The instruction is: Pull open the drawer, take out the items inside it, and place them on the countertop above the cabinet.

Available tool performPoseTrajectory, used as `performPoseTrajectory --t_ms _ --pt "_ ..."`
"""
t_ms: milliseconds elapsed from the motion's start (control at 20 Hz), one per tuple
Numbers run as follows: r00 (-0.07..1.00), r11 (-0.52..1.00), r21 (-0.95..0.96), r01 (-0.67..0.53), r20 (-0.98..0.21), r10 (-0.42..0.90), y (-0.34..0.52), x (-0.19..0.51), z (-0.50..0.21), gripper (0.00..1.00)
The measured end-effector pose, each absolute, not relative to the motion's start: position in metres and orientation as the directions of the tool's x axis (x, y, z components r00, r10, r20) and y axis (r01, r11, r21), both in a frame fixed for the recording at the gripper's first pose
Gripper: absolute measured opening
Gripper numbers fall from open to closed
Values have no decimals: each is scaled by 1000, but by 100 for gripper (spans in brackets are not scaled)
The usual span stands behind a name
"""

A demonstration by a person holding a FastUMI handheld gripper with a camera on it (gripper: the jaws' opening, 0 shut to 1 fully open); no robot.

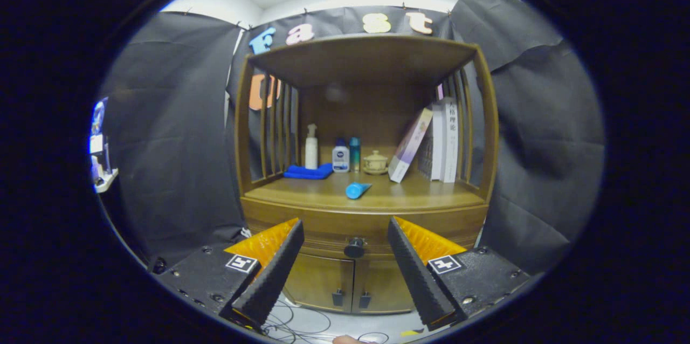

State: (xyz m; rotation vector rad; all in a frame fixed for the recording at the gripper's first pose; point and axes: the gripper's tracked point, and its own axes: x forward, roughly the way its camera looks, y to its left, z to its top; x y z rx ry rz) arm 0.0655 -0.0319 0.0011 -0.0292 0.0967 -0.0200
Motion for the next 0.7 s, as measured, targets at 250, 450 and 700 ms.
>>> performPoseTrajectory --t_ms 250,450,700 --pt "1000 1000 -25 -18 -25 18 -23 6 43 100" --pt "999 998 -41 -45 -6 45 -12 -28 62 100" --pt "997 998 -8 -69 20 69 -8 -49 85 100"
